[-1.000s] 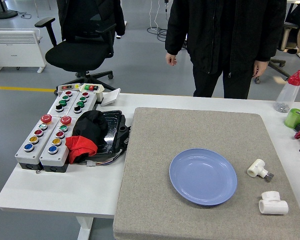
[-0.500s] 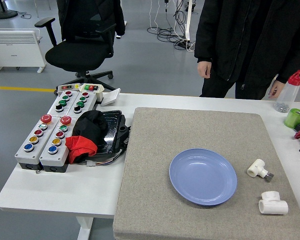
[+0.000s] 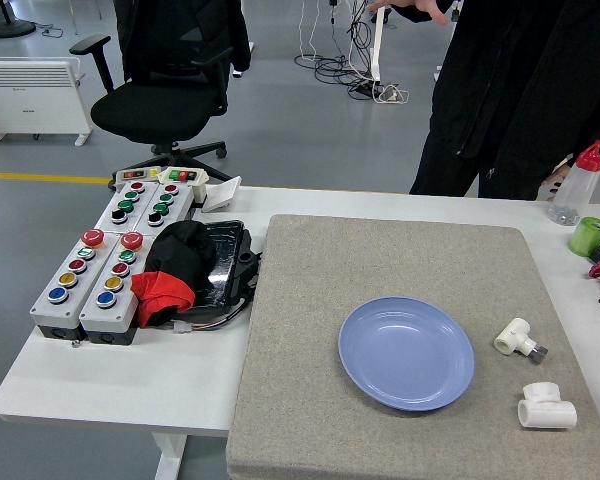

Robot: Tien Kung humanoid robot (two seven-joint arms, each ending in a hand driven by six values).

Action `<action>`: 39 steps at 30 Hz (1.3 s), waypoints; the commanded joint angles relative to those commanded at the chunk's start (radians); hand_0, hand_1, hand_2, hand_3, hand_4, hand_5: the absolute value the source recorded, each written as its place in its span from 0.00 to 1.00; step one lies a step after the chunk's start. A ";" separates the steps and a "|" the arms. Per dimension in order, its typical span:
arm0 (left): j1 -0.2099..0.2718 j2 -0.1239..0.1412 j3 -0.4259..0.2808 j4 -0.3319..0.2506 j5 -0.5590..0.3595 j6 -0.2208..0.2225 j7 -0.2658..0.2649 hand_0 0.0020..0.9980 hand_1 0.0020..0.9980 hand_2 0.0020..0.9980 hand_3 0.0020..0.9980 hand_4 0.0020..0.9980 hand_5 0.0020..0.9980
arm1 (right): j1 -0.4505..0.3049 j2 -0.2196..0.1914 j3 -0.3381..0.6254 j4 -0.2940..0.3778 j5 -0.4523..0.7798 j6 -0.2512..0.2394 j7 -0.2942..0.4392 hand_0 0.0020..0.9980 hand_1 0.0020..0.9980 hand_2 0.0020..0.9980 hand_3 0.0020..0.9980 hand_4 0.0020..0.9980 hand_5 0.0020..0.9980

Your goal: Pick pipe place plate twice

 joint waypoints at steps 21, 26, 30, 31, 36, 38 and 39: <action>0.003 -0.003 0.008 -0.002 -0.010 0.001 0.004 0.67 0.65 0.67 0.61 0.48 1.00 | -0.036 -0.003 0.004 0.027 -0.037 -0.003 0.020 1.00 0.94 1.00 1.00 0.78 0.53; 0.005 -0.004 0.008 -0.003 -0.009 -0.001 0.006 0.67 0.65 0.67 0.61 0.48 1.00 | -0.038 -0.007 -0.006 0.032 -0.073 0.001 0.010 1.00 0.94 1.00 1.00 0.74 0.40; 0.007 -0.003 0.009 -0.004 -0.010 -0.002 0.008 0.67 0.65 0.67 0.61 0.48 1.00 | -0.044 -0.007 -0.006 0.034 -0.083 -0.001 0.010 1.00 0.94 1.00 1.00 0.80 0.49; 0.008 -0.003 0.009 -0.005 -0.008 -0.002 0.008 0.67 0.65 0.67 0.61 0.48 1.00 | -0.046 -0.007 -0.007 0.035 -0.087 -0.003 0.010 1.00 0.94 1.00 1.00 0.80 0.49; 0.009 -0.003 0.008 -0.005 -0.007 -0.002 0.008 0.67 0.65 0.67 0.61 0.48 1.00 | -0.055 -0.006 -0.006 0.039 -0.093 -0.006 0.013 1.00 0.94 1.00 1.00 0.83 0.57; 0.010 -0.002 0.007 -0.005 -0.006 -0.003 0.008 0.67 0.65 0.67 0.61 0.48 1.00 | -0.060 -0.005 -0.005 0.041 -0.092 -0.007 0.016 1.00 0.94 1.00 1.00 0.83 0.57; 0.010 -0.002 0.006 -0.005 -0.006 -0.003 0.007 0.67 0.65 0.67 0.61 0.48 1.00 | -0.061 -0.004 -0.005 0.042 -0.092 -0.007 0.018 1.00 0.94 1.00 1.00 0.83 0.57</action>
